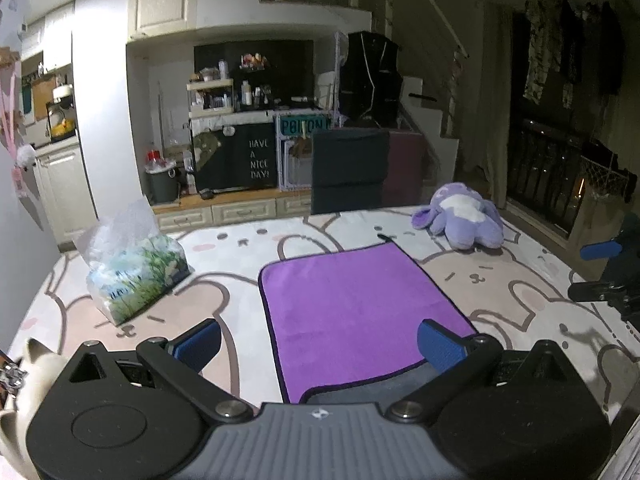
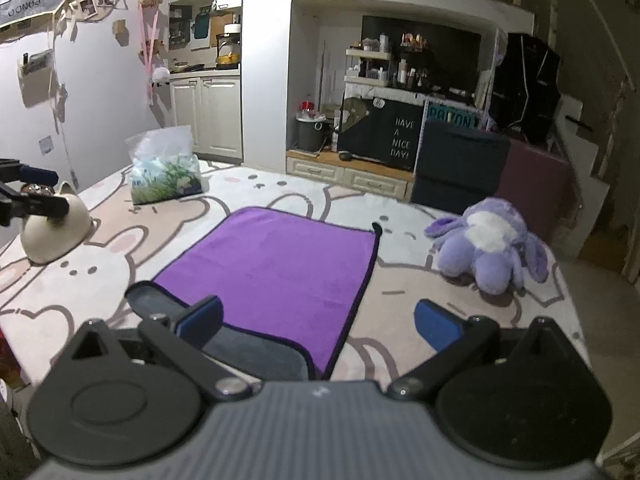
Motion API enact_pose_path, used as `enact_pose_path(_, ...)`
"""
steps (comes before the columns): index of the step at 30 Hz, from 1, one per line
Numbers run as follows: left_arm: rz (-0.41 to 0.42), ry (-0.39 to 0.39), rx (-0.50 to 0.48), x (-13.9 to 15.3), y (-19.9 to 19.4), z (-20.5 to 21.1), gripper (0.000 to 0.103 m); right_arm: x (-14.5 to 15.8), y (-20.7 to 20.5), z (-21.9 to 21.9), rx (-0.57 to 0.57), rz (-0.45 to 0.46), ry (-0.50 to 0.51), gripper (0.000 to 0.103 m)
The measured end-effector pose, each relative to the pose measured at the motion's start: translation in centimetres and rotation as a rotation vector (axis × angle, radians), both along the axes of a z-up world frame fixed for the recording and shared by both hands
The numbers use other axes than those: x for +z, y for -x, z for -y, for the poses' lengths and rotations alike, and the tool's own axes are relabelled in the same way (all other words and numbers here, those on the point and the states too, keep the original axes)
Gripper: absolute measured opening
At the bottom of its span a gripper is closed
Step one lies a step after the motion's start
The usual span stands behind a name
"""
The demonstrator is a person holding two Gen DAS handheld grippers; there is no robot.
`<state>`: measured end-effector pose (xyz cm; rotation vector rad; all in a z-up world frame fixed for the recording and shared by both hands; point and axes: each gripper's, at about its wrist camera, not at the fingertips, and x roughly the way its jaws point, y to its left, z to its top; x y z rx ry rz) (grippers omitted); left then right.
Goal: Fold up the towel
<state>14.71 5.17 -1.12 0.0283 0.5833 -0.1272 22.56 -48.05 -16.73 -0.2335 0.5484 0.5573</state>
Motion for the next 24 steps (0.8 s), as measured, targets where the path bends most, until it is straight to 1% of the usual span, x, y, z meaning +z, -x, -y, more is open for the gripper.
enact_pose_path(2,-0.010,-0.007,0.000,-0.8,-0.6,-0.2,0.103,-1.1,-1.0,0.0,0.000,-0.027,-0.008,0.103)
enact_pose_path(5,-0.035,-0.011,-0.005,-2.3,-1.5,-0.6,0.103,-2.7,-2.4,0.0,-0.026,-0.042,-0.024,0.103)
enact_pose_path(7,-0.059,0.009,-0.013,-3.4,-2.2,-1.2,0.103,-3.8,-3.2,-0.3,-0.032,-0.067,-0.028,0.103)
enact_pose_path(10,-0.084,0.068,-0.033,-5.0,-2.9,-2.1,0.103,-5.6,-4.3,-0.6,-0.026,-0.091,-0.035,0.103)
enact_pose_path(14,-0.101,0.076,-0.038,-6.9,-3.8,-2.7,0.103,-7.6,-5.8,-1.3,-0.008,-0.130,-0.036,0.103)
enact_pose_path(17,-0.143,0.098,-0.065,-8.2,-4.5,-3.0,0.099,-9.0,-6.7,-1.8,-0.004,-0.118,-0.024,0.103)
enact_pose_path(20,-0.200,0.120,-0.095,-9.4,-5.5,-3.1,0.085,-10.0,-7.6,-2.2,0.002,-0.138,-0.015,0.103)
enact_pose_path(22,-0.237,0.136,-0.107,-10.2,-6.0,-3.2,0.071,-10.5,-8.0,-2.3,0.008,-0.148,-0.028,0.103)
enact_pose_path(24,-0.267,0.151,-0.118,-11.0,-6.5,-3.2,0.063,-10.9,-8.4,-2.2,0.033,-0.175,-0.053,0.103)
